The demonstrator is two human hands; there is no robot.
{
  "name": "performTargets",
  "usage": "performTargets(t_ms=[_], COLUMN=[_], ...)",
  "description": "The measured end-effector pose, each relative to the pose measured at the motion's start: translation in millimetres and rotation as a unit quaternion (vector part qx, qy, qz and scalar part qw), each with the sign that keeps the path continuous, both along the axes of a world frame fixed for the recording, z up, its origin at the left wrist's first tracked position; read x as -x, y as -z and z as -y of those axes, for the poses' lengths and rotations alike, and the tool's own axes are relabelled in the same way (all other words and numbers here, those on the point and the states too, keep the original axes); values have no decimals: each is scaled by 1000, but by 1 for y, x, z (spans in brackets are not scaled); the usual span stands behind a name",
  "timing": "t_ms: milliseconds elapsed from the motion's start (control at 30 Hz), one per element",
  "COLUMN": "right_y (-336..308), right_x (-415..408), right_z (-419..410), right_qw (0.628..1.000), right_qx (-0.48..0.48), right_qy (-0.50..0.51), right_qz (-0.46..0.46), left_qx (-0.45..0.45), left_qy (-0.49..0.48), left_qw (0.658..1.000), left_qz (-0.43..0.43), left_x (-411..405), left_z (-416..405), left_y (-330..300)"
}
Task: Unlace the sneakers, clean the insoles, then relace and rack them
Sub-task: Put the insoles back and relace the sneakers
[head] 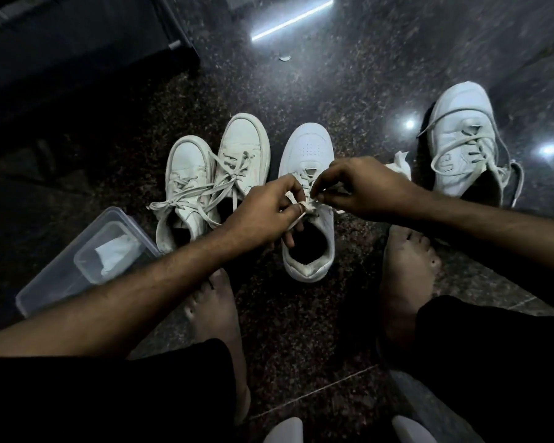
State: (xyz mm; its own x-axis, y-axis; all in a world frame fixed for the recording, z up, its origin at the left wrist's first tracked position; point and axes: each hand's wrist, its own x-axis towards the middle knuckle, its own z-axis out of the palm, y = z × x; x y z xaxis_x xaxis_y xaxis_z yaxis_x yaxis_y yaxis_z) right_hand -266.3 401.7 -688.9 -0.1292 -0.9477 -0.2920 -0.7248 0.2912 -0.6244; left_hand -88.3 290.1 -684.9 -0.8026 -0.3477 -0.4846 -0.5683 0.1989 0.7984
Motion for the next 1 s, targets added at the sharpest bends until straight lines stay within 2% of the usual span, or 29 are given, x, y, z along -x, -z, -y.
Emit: performTargets(t_ms=[133, 333, 533, 733, 867, 1000], right_y=[-1, 3, 14, 13, 5, 7], right_x=[-1, 0, -6, -1, 4, 9], right_z=[0, -1, -4, -3, 0, -2], right_qw=[1000, 994, 984, 977, 986, 997], right_qx=[-7, -35, -28, -64, -74, -68], right_qy=[-4, 32, 52, 11, -29, -48], right_qz=[14, 101, 167, 203, 148, -7], left_qx=[-13, -19, -66, -60, -30, -71], left_qy=[-1, -27, -37, -40, -65, -158], left_qw=[1000, 999, 997, 997, 996, 983], left_qz=[-4, 11, 17, 25, 49, 61], left_x=[-2, -2, -4, -7, -11, -15], left_z=[-1, -2, 0, 2, 4, 1], left_y=[-1, 1, 3, -1, -3, 0])
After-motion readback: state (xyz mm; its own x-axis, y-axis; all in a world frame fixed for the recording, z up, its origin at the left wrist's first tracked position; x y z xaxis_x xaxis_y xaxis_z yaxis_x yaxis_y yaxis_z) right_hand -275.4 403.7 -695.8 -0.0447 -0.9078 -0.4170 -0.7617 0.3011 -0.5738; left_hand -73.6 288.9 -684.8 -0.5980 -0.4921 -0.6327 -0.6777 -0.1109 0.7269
